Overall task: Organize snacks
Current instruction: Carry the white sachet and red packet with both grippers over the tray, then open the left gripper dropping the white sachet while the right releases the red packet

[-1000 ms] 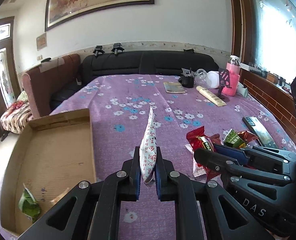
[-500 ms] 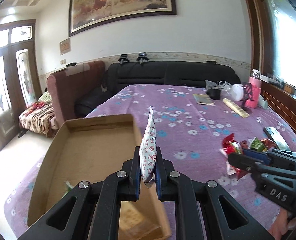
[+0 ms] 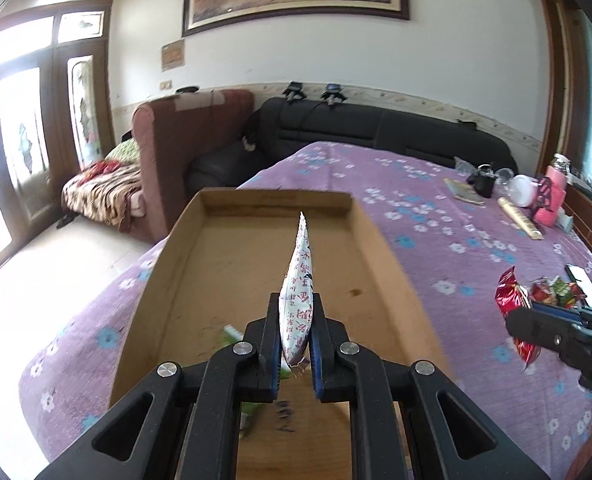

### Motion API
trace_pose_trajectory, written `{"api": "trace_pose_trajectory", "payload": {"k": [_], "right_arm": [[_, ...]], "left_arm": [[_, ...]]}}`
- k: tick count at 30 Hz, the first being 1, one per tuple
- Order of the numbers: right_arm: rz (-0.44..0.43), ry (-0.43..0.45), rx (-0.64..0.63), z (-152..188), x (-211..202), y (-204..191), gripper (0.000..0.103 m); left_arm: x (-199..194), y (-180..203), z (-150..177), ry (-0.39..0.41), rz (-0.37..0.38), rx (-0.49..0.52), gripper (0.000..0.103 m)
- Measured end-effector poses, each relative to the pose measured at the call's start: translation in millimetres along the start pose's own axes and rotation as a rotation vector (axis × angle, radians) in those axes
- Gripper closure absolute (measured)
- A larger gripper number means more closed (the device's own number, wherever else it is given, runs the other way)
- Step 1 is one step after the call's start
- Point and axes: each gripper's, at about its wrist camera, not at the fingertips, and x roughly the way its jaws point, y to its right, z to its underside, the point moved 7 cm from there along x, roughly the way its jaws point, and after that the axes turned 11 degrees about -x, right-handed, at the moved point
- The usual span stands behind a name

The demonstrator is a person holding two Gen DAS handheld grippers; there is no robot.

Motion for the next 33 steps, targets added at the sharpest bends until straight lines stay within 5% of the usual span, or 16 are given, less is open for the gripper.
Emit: {"api": "trace_pose_trajectory", "payload": {"k": [12,33], "right_arm": [[-0.035,-0.049,-0.047,-2,49,-49,0.084],[-0.020,-0.081,-0.127,20,64,-61,0.084]], "left_arm": [[21,-35,5,-0.118,0.018,-0.134,0.092],[21,-32,4,-0.118,0.002,-0.118,0.092]]}}
